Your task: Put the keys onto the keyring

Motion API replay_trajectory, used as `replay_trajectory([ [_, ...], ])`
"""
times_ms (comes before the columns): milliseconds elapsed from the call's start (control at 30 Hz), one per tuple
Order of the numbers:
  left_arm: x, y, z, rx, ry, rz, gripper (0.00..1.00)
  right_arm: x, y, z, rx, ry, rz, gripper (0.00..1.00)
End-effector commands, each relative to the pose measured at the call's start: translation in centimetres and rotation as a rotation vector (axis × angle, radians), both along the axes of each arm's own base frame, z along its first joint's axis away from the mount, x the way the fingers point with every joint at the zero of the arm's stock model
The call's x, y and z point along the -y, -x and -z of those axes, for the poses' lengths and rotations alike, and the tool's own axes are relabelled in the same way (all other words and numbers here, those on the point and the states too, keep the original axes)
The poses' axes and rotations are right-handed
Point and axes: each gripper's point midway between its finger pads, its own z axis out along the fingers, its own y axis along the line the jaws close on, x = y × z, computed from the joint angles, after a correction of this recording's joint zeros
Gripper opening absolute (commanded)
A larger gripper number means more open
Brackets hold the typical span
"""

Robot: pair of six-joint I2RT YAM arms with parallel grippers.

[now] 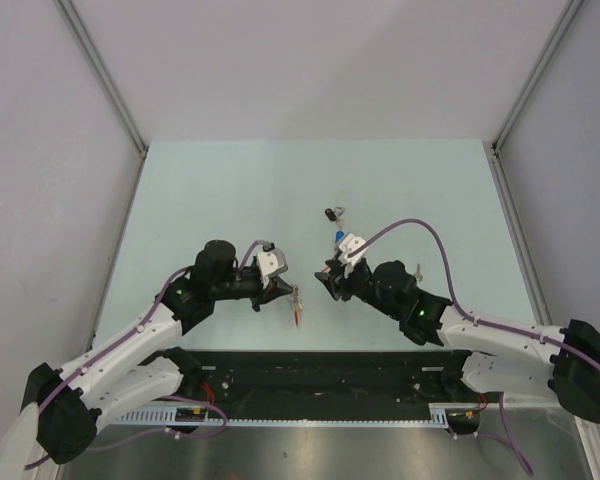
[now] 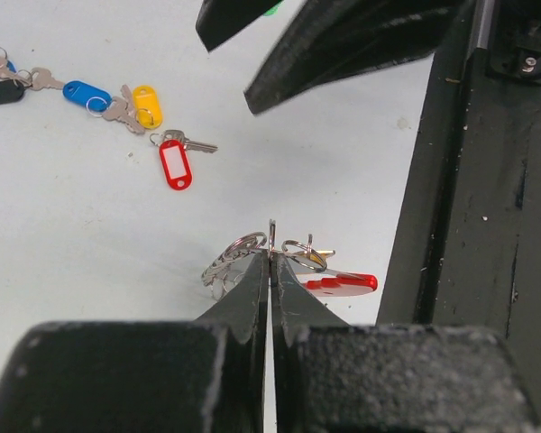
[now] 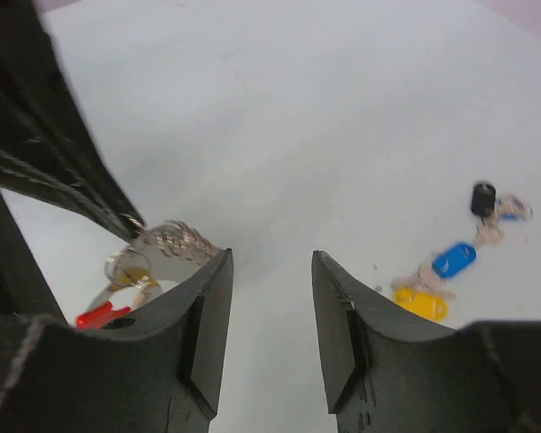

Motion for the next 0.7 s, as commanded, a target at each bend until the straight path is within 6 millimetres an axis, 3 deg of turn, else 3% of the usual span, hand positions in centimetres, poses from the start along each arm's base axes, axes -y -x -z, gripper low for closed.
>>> replay_trajectory([
  [0, 0.2, -1.1, -2.2, 0.058, 0.035, -0.028, 0.00, 3.4, -1.9, 1.9, -0.162, -0.019, 0.179, 0.47],
  [133, 0.0, -1.4, -2.0, 0.050, 0.019, -0.049, 0.00, 8.0, -4.3, 4.4, -0.286, 0.013, 0.355, 0.50],
  [233, -0.1, -1.7, -2.1, 0.049, 0.014, -0.066, 0.01, 10.4, -5.1, 5.9, -0.347, 0.038, 0.442, 0.50],
  [367, -0.2, -1.8, -2.1, 0.049, 0.010, -0.082, 0.01, 12.0, -6.2, 7.3, -0.408, 0.037, 0.495, 0.50],
  [500, -0.4, -1.9, -2.3, 0.058, 0.009, -0.094, 0.00, 10.4, -7.0, 8.0, -0.415, 0.021, 0.429, 0.49],
  [667, -0.4, -2.0, -2.2, 0.054, 0.009, -0.097, 0.00, 6.7, -8.2, 8.9, -0.408, -0.034, 0.327, 0.44],
])
